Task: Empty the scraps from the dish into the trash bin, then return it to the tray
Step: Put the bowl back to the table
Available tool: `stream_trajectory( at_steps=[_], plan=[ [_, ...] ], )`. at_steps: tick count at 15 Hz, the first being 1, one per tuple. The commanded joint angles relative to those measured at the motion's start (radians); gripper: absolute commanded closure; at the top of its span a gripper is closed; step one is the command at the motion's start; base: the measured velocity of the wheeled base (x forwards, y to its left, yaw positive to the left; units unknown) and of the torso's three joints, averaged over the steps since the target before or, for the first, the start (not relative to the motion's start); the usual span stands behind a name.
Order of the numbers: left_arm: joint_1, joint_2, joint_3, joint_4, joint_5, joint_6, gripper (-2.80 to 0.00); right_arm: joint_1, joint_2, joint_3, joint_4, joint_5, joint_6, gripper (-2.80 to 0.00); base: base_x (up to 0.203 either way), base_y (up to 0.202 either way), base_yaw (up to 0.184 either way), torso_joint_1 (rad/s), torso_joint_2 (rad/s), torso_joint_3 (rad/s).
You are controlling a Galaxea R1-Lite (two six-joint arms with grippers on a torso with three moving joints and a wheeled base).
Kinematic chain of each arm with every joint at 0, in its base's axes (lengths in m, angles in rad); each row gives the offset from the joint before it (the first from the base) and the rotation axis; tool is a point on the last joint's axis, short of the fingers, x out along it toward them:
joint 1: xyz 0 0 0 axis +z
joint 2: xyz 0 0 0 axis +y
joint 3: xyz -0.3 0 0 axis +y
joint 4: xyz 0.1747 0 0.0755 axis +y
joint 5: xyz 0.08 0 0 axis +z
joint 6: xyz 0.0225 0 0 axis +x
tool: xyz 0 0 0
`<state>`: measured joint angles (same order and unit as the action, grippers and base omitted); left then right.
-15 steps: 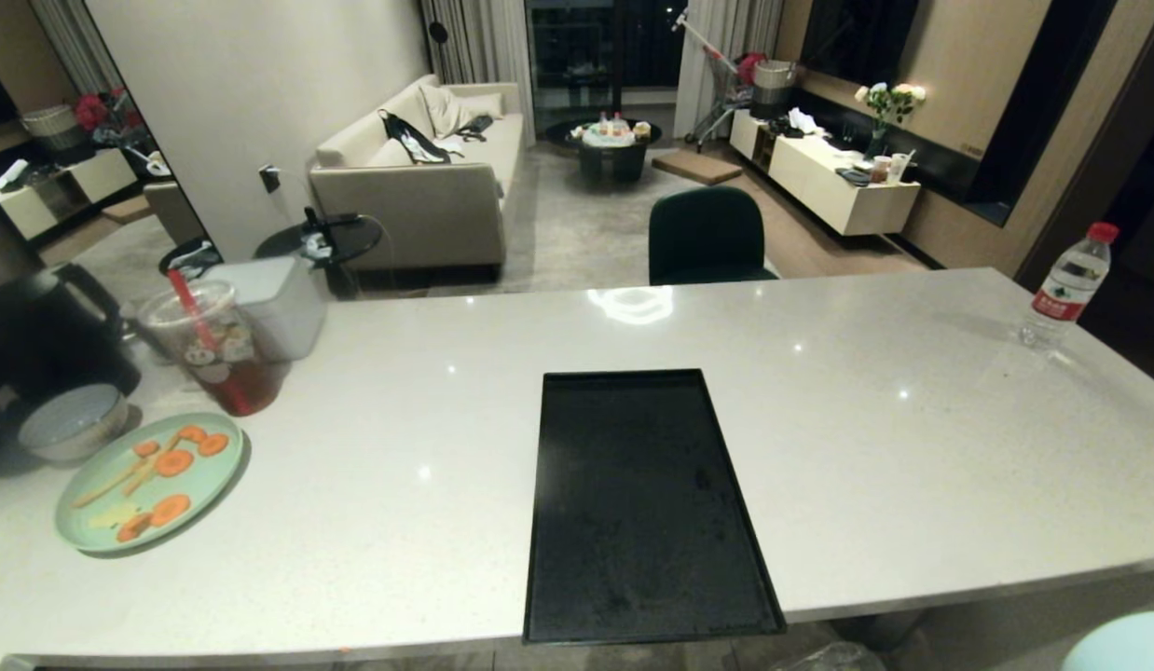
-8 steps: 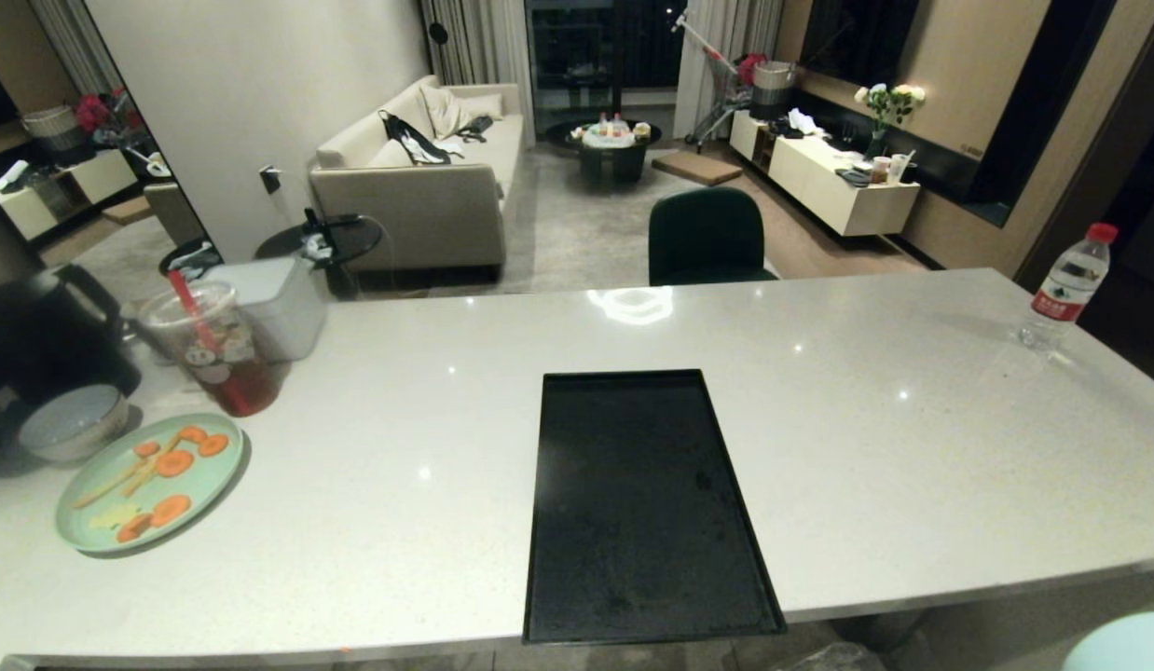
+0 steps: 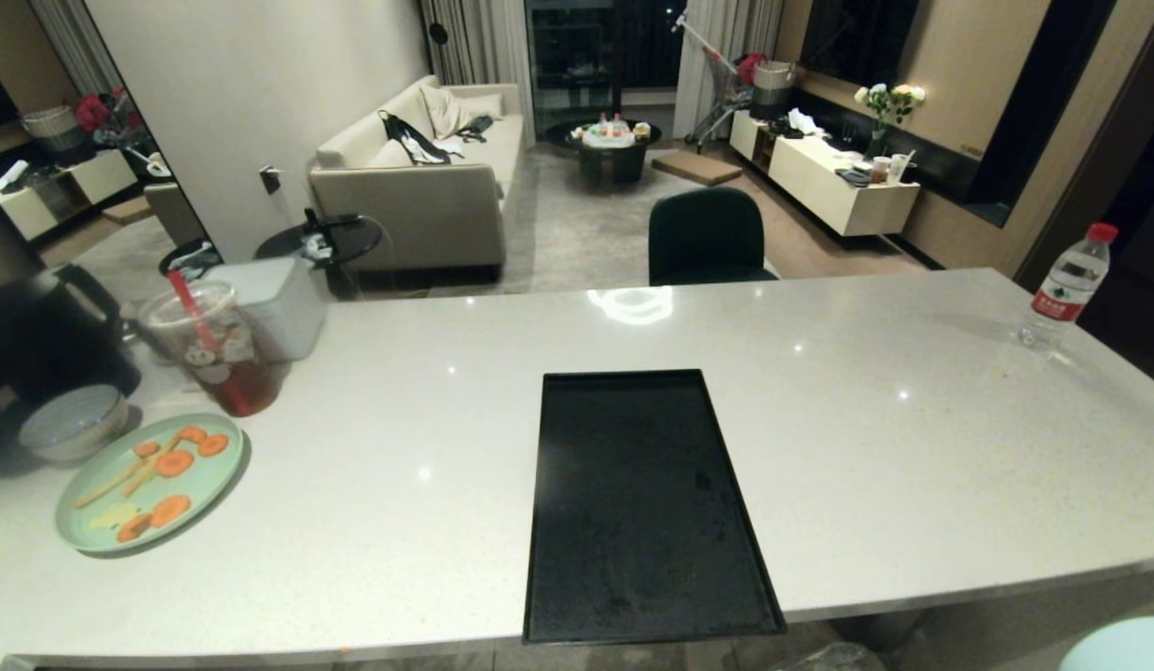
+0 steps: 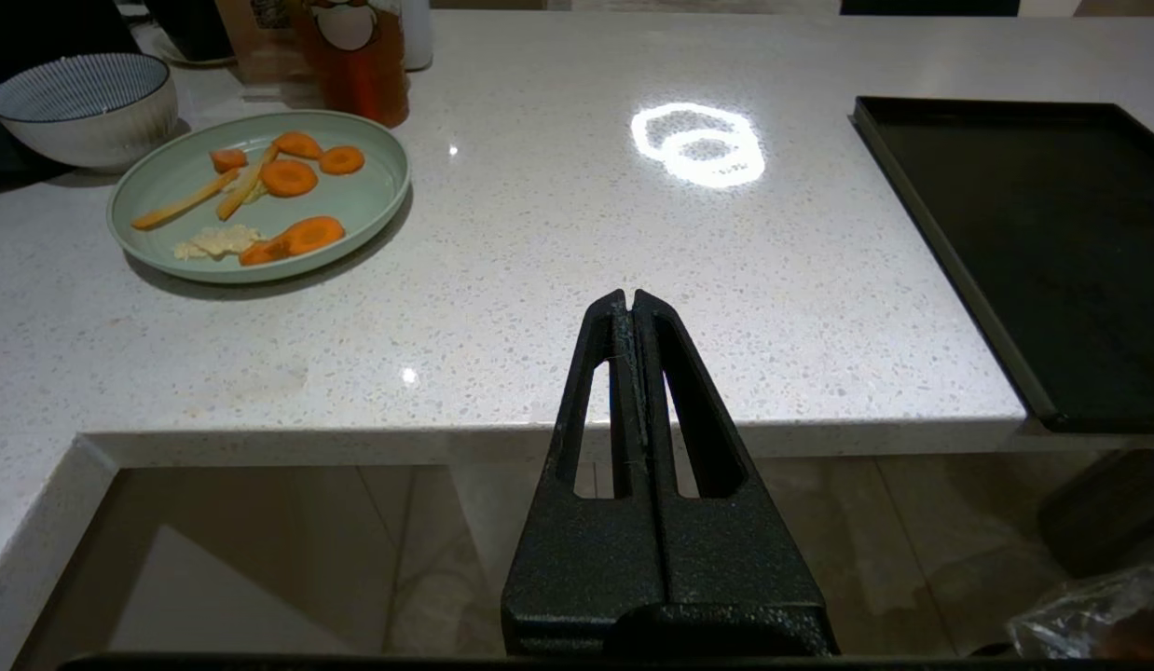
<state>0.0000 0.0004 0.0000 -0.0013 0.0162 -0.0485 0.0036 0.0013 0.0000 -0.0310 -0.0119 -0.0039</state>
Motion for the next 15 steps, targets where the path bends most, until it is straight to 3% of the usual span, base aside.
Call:
stream_trajectory(
  at_steps=[1,3,8,12,15],
  plan=[
    [0.000,0.000,0.000,0.000,0.001,-0.001,0.00,0.000,0.014,0.000,0.008,0.001,-0.027,0.00,0.000,0.000,0.000,0.000,0.00,0.000],
    [0.000,0.000,0.000,0.000,0.001,-0.001,0.00,0.001,0.046,0.000,0.001,0.008,-0.077,0.00,0.000,0.000,0.000,0.000,0.00,0.000],
    [0.000,0.001,0.000,0.000,0.001,-0.001,0.00,0.001,0.124,-0.063,0.012,0.073,-0.074,0.00,0.000,0.000,0.000,0.000,0.00,0.000],
    [0.000,0.001,0.000,0.000,0.001,-0.001,0.00,0.011,0.353,-0.172,-0.001,0.128,-0.074,0.00,0.000,0.000,0.000,0.000,0.00,0.000],
    [0.000,0.001,0.000,0.000,0.001,-0.001,0.00,0.012,0.611,-0.276,-0.026,0.234,-0.054,0.00,0.000,0.000,0.000,0.000,0.00,0.000]
  ],
)
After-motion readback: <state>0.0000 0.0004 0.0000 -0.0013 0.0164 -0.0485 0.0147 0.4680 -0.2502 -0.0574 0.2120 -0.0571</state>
